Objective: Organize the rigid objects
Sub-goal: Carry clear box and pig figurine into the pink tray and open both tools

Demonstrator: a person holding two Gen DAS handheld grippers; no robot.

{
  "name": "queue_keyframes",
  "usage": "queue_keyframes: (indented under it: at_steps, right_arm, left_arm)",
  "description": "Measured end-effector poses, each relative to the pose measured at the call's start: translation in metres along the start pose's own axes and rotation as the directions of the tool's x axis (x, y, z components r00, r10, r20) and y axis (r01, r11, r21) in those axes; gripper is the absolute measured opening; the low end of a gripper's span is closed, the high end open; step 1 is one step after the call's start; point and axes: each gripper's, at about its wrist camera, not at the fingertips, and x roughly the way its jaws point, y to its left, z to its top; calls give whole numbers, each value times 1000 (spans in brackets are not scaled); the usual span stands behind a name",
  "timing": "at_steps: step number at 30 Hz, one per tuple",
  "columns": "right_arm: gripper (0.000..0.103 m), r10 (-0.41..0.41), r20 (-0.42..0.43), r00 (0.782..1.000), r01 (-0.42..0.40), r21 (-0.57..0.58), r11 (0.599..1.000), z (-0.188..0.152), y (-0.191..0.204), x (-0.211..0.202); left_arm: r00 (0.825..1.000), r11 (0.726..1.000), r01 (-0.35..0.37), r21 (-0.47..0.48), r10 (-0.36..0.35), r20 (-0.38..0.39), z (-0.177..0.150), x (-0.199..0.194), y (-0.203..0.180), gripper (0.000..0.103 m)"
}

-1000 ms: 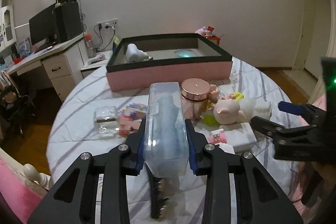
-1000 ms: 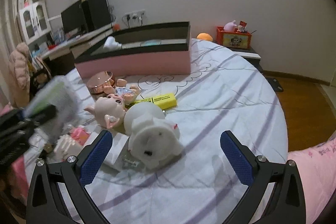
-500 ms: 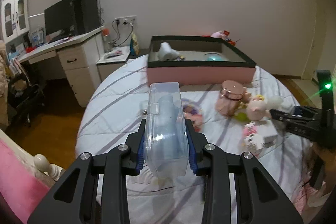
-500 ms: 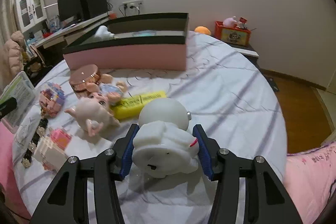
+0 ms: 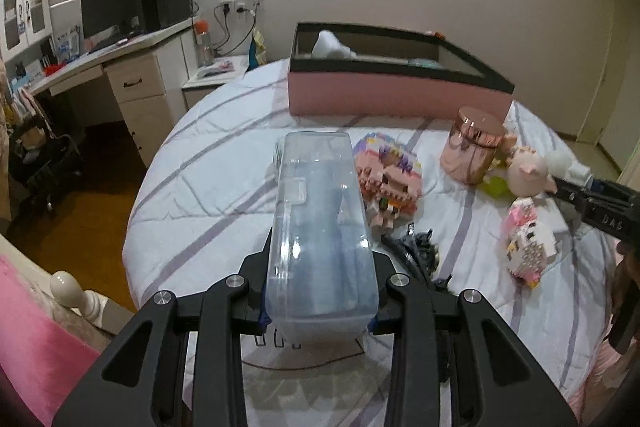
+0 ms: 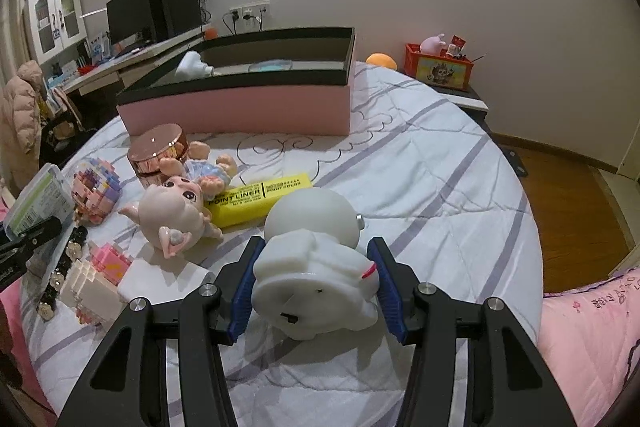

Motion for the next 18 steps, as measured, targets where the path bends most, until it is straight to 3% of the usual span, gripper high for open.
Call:
queue_keyframes:
  at_steps: [4,10,13,18]
  right_arm:
    - [54,8,11,1000,-8,11,1000,0,-1,-4]
    - [54,3,92,996,-3,9,1000,11,6,-35]
    - [54,18,158,987,-20,5,1000,22,13,-59]
    - [54,49,297,953,-41,-33,999,41,40,-105]
  left_arm:
    - [999,1000,8,12,-8,37,7,-10,-2,33]
    - [994,1000,7,23,-10,107,25,-35,-7,33]
    - [990,999,12,35,-17,143,35,-48,-14,33]
    - [974,997,49,56,-60,219,54,-69,-33,33]
